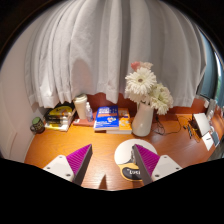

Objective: Arrange mouse

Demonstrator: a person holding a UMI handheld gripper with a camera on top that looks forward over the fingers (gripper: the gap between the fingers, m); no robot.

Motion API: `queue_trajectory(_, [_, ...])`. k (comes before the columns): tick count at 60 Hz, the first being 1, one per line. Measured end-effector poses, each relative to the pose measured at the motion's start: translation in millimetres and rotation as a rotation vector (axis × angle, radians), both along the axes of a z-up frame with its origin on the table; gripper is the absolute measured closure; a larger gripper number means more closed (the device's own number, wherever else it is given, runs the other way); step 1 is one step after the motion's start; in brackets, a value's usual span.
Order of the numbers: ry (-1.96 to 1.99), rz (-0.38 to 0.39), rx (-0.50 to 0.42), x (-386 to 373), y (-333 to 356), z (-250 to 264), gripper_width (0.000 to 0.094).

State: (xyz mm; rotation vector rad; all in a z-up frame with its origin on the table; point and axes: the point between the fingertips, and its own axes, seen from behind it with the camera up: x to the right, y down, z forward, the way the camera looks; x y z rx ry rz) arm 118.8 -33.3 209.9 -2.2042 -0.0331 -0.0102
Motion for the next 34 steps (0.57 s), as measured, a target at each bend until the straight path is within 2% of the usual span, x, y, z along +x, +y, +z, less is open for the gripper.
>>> queue_trajectory(14, [0.032,0.029,0.062,-67.5,-38.0,38.8,0.0093])
queue_trajectory(34, [0.028,0.043,0.055,-105.0,-91.3,38.3,0.0095])
